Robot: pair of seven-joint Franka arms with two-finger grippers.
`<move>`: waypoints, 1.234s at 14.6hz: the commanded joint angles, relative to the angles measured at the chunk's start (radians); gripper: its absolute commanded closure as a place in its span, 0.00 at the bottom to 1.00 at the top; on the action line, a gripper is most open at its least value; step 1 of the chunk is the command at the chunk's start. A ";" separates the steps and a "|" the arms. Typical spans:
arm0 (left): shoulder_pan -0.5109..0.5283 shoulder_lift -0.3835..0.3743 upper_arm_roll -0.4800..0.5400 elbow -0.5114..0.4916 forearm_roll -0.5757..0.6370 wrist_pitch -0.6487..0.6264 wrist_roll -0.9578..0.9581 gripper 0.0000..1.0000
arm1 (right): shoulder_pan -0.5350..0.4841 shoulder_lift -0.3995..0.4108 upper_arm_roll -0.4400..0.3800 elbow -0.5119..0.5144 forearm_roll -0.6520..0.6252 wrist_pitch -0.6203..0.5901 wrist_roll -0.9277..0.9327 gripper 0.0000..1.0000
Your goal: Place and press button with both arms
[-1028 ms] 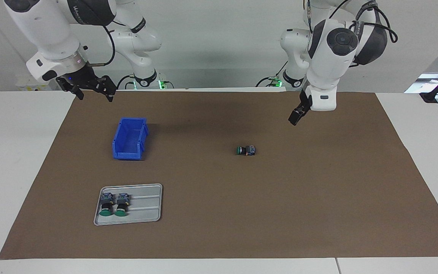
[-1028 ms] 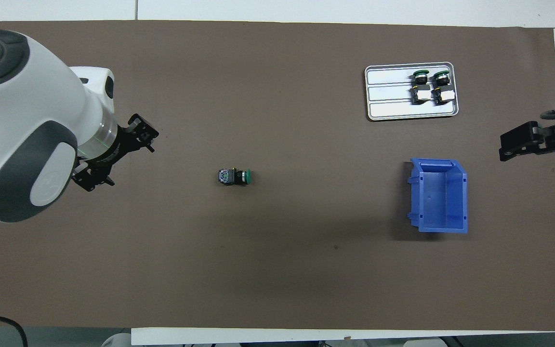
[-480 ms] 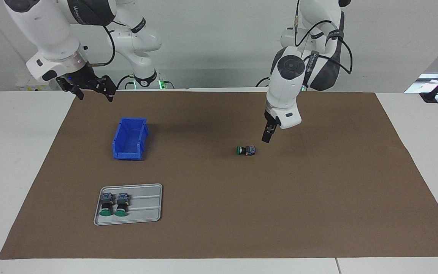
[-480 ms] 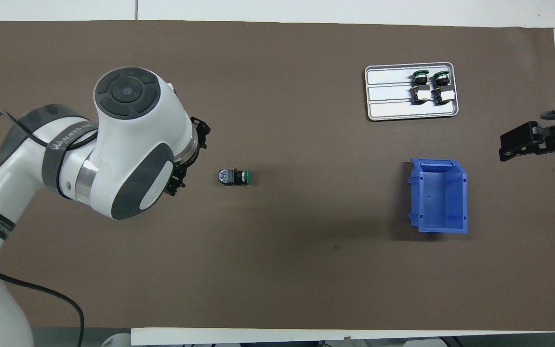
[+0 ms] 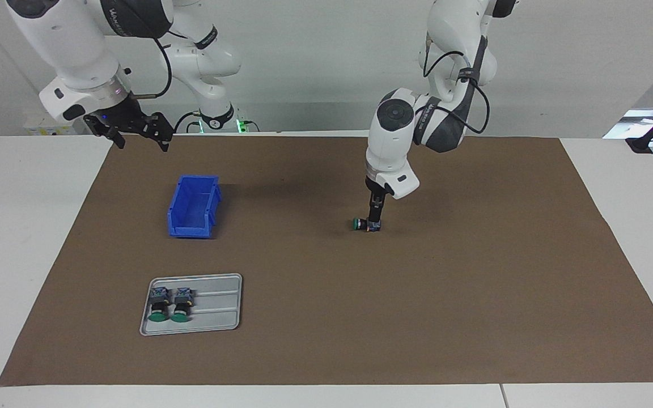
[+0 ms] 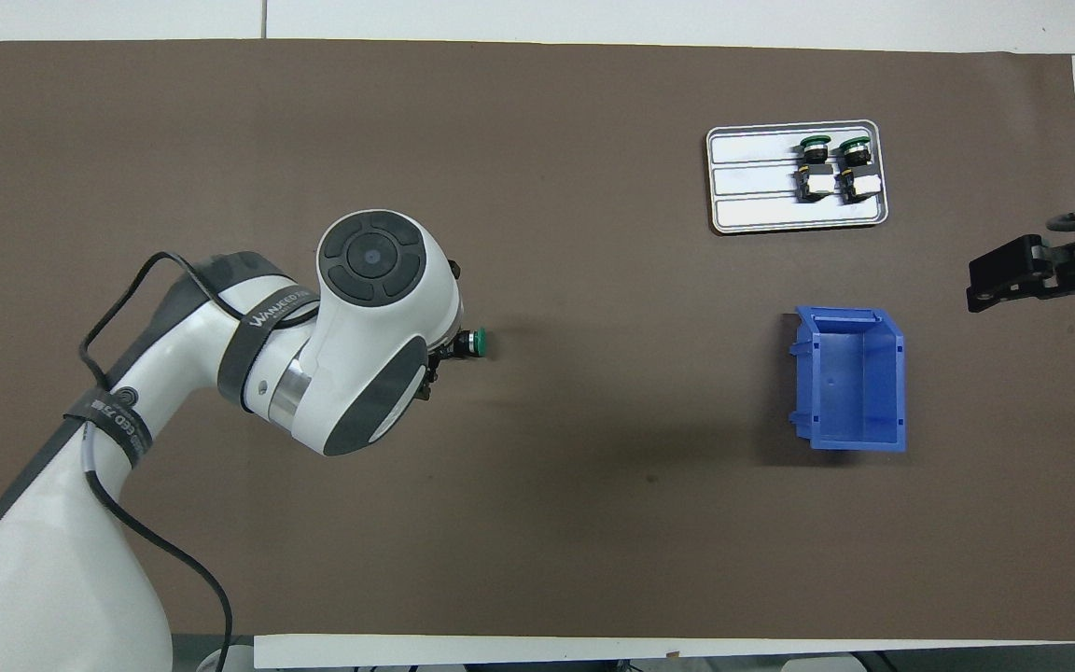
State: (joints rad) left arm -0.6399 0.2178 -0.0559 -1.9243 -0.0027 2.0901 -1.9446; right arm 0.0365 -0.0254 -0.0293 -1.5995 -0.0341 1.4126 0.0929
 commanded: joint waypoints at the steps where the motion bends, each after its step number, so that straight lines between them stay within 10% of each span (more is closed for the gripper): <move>1: -0.020 0.026 0.016 -0.024 -0.011 0.063 -0.048 0.00 | -0.004 -0.018 -0.001 -0.019 -0.001 0.014 -0.019 0.00; 18: -0.011 0.123 0.016 -0.045 -0.011 0.200 -0.128 0.02 | -0.004 -0.018 -0.001 -0.020 0.000 0.014 -0.019 0.00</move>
State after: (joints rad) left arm -0.6467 0.3331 -0.0453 -1.9465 -0.0027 2.2560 -2.0572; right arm 0.0365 -0.0256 -0.0293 -1.5995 -0.0341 1.4126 0.0929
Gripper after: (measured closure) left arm 0.009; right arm 0.000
